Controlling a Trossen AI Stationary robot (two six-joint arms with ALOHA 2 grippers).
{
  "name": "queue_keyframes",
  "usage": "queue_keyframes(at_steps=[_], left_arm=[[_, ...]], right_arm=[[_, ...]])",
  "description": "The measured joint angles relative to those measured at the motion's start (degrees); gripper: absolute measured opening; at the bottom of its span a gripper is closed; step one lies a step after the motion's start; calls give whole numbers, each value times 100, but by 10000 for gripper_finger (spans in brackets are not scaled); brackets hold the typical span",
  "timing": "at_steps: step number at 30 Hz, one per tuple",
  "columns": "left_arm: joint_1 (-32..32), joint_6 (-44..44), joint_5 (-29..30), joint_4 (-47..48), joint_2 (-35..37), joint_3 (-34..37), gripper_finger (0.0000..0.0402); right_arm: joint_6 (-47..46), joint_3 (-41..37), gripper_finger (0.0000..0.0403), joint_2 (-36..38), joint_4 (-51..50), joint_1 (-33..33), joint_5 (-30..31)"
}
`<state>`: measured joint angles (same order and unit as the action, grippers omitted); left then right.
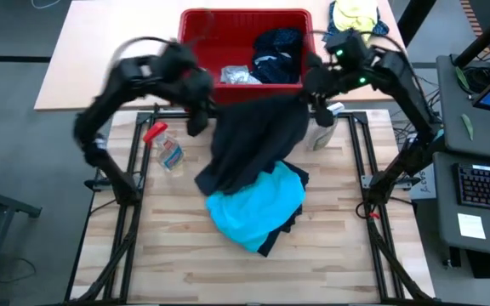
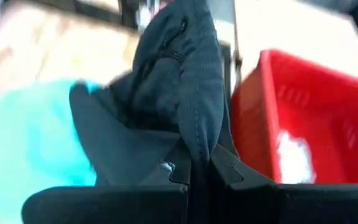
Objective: Fold Laundry from Bin
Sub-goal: Fold the black shorts
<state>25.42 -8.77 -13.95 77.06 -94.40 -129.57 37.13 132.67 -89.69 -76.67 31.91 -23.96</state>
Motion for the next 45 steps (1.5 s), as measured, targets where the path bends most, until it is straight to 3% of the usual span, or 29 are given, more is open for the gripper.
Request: queue_keyframes(at_steps=[7, 14, 20, 25, 28, 34, 36, 39, 41, 45], left_arm=[[-529, -93, 108, -1605, 896, -82, 0], [-980, -947, 146, -2844, 1156, -80, 0], [-1040, -409, -198, -2912, 1219, -80, 0], [-1041, 347, 539, -1864, 1193, -80, 0], [-1041, 644, 940, -1121, 1011, -80, 0], [-1039, 781, 1698, -119, 413, -80, 0], [-1038, 569, 2518, -107, 211, -80, 0], [-1030, 276, 4213, -124, -41, -176, 0], [-1028, 201, 4674, -166, -128, -384, 0], [-1047, 341, 4887, -738, 59, -445, 0]], right_arm=[[-569, 219, 9, 109, 1413, 1, -1164], [-1358, 233, 9, 118, 2654, -14, -1629], [-1553, 233, 9, 299, 2271, -14, -2652], [-1140, 233, 9, 488, 1072, -12, -2653], [-1242, 233, 9, 464, 429, -12, -2250], [-1193, 145, 9, -37, -1000, -10, -495], [-1218, 73, 9, -249, -774, -12, 506], [-1378, 54, 9, -447, 1, 78, 2034], [-1213, 111, 9, -481, 103, 86, 2325], [-1231, 229, 9, -306, 356, 43, 2319]])
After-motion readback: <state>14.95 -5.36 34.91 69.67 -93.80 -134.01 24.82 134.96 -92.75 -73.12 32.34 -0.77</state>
